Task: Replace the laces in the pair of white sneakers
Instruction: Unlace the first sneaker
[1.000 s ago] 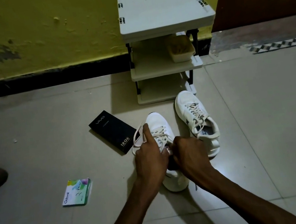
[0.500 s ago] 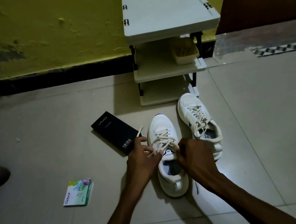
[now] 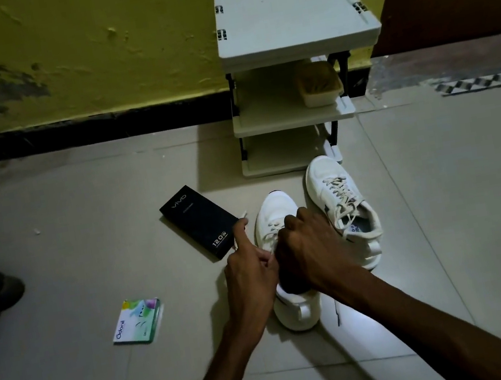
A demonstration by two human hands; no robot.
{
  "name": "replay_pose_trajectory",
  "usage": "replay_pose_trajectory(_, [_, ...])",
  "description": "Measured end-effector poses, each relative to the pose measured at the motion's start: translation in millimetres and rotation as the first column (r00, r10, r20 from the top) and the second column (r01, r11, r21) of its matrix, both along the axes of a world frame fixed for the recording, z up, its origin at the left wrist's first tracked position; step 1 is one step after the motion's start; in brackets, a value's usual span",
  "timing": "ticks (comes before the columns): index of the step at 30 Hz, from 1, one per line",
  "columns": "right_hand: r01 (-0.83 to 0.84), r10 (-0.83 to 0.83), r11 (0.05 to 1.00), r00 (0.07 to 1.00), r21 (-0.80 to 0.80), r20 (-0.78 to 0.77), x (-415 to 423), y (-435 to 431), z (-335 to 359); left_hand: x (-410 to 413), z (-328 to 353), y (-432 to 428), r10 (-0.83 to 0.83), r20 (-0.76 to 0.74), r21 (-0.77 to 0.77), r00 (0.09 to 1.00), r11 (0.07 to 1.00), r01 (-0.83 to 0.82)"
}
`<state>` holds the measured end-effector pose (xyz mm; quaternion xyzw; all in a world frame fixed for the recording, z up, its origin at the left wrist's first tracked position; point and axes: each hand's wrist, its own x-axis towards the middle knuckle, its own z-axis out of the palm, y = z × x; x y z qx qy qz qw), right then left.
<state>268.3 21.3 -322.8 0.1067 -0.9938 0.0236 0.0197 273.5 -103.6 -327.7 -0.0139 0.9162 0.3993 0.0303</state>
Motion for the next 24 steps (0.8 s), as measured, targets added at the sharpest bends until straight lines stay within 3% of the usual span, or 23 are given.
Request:
replay_pose_trajectory(3, [0.151,-0.151,0.988,0.987,-0.006,-0.055,0.1,4.9,0.2,-2.0,1.8,-3.3,-0.003,0.008,0.017,1.000,1.000,0.003])
replay_pose_trajectory(6, [0.441,-0.466,0.869,0.882,-0.225,-0.068,-3.3,29.8,-1.5,-2.0,2.5,-6.7,0.005,0.004,0.037,1.000,0.999,-0.005])
replay_pose_trajectory(8, [0.493,-0.526,0.808,0.851,-0.323,-0.016,-0.5,38.6,-4.8,-2.4,1.6,-6.8,0.001,0.003,0.048,1.000,0.999,-0.001])
replay_pose_trajectory(12, [0.282,-0.317,0.886,0.948,-0.369,-0.038,9.3,24.7,5.3,-5.9,-0.2,-7.3,-0.006,0.015,0.091,1.000,0.996,0.005])
replay_pose_trajectory(16, [0.026,-0.022,0.997,0.998,-0.075,0.050,0.0,10.4,5.5,-7.7,-5.4,-10.8,-0.015,0.007,0.143,1.000,0.990,0.014])
replay_pose_trajectory(20, [-0.028,0.028,1.000,0.999,0.010,0.024,-5.9,5.4,-4.5,-8.7,-5.2,-11.2,-0.022,0.015,0.154,1.000,0.988,0.019])
replay_pose_trajectory(24, [-0.080,0.080,0.997,0.996,-0.020,-0.037,-5.9,7.0,3.6,-10.3,-2.7,-10.9,-0.051,0.028,0.148,0.998,0.988,0.046])
